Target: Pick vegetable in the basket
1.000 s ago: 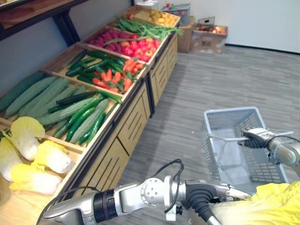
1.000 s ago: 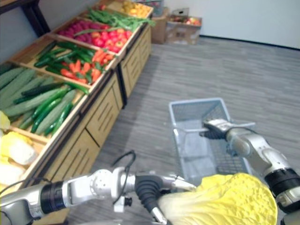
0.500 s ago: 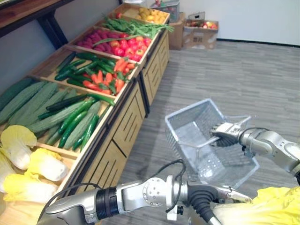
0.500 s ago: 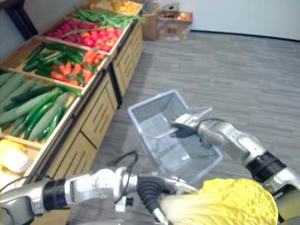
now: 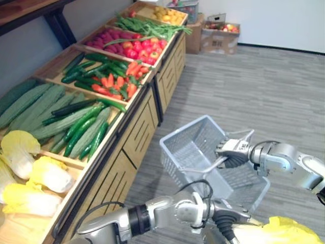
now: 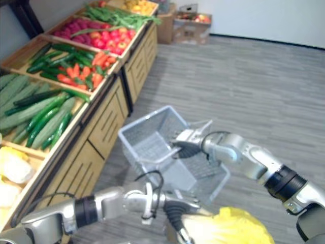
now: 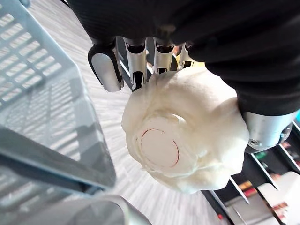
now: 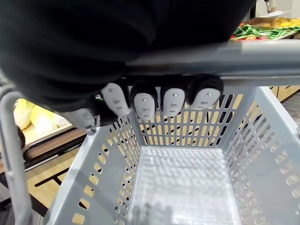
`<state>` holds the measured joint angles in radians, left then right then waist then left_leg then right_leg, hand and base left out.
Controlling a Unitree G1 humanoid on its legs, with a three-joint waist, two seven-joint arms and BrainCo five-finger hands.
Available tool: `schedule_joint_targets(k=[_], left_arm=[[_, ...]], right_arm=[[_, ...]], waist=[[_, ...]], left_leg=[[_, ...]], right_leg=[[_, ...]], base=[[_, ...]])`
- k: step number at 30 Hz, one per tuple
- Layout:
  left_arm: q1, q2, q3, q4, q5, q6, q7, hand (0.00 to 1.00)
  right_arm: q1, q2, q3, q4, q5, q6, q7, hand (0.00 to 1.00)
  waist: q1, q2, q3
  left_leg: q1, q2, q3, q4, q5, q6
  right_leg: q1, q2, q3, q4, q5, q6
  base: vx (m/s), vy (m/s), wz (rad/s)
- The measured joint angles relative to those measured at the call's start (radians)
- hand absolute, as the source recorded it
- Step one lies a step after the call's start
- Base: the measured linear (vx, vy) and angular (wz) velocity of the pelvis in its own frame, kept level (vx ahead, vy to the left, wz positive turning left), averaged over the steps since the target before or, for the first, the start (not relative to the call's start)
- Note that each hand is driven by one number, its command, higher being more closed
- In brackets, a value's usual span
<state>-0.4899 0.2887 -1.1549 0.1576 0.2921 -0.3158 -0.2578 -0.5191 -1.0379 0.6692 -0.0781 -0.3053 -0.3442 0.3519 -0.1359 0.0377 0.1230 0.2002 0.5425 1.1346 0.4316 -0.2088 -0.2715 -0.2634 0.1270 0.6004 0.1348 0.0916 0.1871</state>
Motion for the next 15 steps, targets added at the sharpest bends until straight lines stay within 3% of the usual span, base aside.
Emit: schedule_joint_targets(k=[6,11,15], left_arm=[[0.056,-0.157,0.182,0.177,0.113,0.067,0.084,1.0],[0.065,-0.286,0.341,0.308,0.188,0.175,0.2,1.0],[0.064,-0.341,0.409,0.351,0.194,0.233,0.254,1.0]], right_arm=[[0.095,0.058,-0.106,-0.005,-0.001,0.039,0.005,1.0],[0.196,0.097,-0.208,-0.006,-0.001,0.069,0.005,1.0],[0.242,0.119,-0.251,-0.014,0.0,0.076,0.006,1.0]], waist=[[0.018,-0.022,0.004],[0.033,-0.036,0.012],[0.05,-0.045,0.017]], left_leg=[[-0.03,0.004,-0.023,0.01,-0.002,0.003],[-0.055,0.006,-0.054,0.012,-0.002,0.004],[-0.065,0.008,-0.059,0.019,-0.004,0.006]], right_leg=[[-0.013,-0.009,-0.017,0.006,0.001,0.0],[-0.015,-0.019,-0.042,0.006,0.0,0.0],[-0.022,-0.021,-0.045,0.009,0.0,0.0]], base=[[-0.02,0.022,0.1],[-0.02,0.028,0.14],[-0.01,0.012,0.05]])
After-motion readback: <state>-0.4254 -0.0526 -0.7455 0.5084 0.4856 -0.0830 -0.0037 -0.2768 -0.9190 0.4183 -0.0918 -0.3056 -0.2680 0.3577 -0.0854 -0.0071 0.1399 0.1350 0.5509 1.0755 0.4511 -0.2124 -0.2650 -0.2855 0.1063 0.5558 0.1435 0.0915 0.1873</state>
